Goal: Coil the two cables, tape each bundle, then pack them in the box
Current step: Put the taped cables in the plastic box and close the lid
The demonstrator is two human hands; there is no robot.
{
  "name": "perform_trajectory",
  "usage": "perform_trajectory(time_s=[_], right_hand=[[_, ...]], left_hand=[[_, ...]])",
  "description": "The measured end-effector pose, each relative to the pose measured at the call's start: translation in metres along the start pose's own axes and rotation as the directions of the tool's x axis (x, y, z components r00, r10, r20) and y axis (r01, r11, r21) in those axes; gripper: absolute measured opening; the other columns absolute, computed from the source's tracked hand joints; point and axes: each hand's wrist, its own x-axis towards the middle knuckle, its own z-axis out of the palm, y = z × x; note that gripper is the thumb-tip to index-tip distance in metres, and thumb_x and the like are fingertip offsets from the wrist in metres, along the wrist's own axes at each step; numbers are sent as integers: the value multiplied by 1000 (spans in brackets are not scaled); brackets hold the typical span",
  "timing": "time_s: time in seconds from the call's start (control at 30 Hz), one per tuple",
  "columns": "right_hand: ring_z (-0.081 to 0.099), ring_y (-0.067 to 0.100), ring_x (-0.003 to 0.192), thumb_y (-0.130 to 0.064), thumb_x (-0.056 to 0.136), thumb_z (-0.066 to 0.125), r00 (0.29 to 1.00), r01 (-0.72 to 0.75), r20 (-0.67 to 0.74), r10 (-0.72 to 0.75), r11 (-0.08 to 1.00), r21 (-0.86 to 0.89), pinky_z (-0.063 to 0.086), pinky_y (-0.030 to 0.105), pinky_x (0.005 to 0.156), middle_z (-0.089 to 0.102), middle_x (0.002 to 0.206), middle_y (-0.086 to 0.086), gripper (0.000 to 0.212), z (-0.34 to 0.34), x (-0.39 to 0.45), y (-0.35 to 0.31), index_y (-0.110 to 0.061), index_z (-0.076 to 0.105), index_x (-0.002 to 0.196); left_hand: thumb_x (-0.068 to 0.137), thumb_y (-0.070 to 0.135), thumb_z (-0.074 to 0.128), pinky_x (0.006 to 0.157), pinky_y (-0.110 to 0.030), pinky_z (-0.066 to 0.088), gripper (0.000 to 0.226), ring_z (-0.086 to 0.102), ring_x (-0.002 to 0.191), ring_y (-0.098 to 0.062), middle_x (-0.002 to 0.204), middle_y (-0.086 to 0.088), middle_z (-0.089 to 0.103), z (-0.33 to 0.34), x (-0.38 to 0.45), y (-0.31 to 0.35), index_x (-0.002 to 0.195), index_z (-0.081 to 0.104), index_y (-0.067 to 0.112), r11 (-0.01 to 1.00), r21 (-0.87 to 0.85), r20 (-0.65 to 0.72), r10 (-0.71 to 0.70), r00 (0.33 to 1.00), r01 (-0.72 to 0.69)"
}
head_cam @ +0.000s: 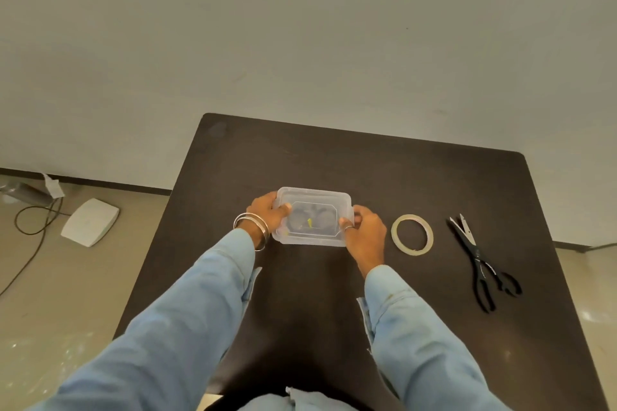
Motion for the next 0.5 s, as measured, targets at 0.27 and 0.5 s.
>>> perform_trajectory(time_s=[0.27, 0.5], right_hand=[[62, 28, 101, -23, 92, 61, 997, 56, -35, -64, 976, -208, 55, 41, 91, 62, 112, 13, 30, 13, 14, 12, -9, 62, 118], [59, 27, 103, -27, 93, 59, 997, 59, -22, -71, 940, -335, 50, 37, 91, 66, 113, 10, 30, 14, 20, 21, -13, 63, 119]], left_hand=[[89, 18, 59, 102, -55, 43, 47, 54, 118, -35, 131, -12, 56, 1, 22, -14, 134, 47, 18, 972, 236, 102, -3, 995, -22], [87, 13, 64, 103, -53, 42, 44, 58, 113, -34, 124, -12, 62, 3, 10, -13, 129, 55, 13, 996, 82, 27, -22, 999, 20]])
